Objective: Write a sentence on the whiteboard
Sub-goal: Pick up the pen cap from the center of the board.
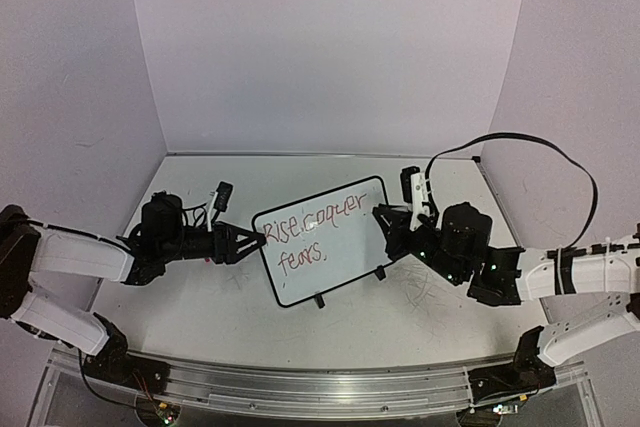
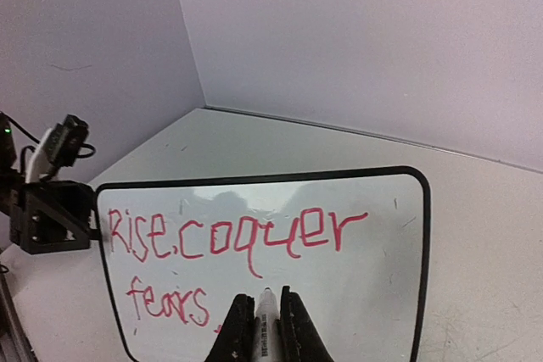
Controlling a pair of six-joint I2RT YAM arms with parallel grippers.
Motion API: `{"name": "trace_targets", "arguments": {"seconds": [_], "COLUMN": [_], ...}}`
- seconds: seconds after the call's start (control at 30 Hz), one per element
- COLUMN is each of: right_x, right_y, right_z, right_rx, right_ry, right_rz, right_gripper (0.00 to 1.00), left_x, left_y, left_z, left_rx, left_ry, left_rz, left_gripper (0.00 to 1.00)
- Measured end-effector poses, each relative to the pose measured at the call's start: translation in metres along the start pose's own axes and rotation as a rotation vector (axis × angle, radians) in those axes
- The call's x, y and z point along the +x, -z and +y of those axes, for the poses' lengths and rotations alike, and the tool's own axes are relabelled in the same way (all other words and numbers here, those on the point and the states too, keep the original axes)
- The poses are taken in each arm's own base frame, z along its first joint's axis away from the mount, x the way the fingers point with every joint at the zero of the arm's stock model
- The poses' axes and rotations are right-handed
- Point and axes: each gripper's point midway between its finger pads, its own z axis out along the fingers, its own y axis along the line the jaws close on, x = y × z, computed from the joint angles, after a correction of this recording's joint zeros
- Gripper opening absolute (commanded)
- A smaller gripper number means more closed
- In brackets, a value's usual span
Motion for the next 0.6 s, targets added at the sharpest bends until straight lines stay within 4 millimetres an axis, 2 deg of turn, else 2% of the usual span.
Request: {"name": "trace_targets", "arguments": {"seconds": [0.07, 0.17, 0.3, 0.43, 0.6], "right_x": [-0.003, -0.019, -0.037, -0.041, -0.031], "right_y": [-0.004, -0.007, -0.003, 0.011, 0.016], "right_z": [-0.008, -0.02, -0.038, -0.055, -0.065], "right_rx": [0.039, 0.094, 0.154, 0.193, 0.213], "right_ry": [0.036, 0.078, 0.079, 0.058, 0.045], "right_rz": [-0.008, -0.052, -0.117, -0.16, -0.158], "right_gripper": [0.0, 0.0, 0.0, 0.0, 0.0], "left_x": [-0.009, -0.018, -0.031, -0.035, -0.025], "left_y": [0.005, 0.016, 0.037, 0.069, 0.103], "left_z": [-0.005, -0.009, -0.004, 0.028, 0.069], "left_rx": [-0.011, -0.042, -0.159, -0.432, -0.777], "left_ry": [-0.006, -0.004, 0.089, 0.295, 0.502], "left_rz": [-0.019, -0.047, -0.106, -0.165, -0.138], "left_gripper": [0.75, 0.75, 0.75, 0.78, 0.79]}}
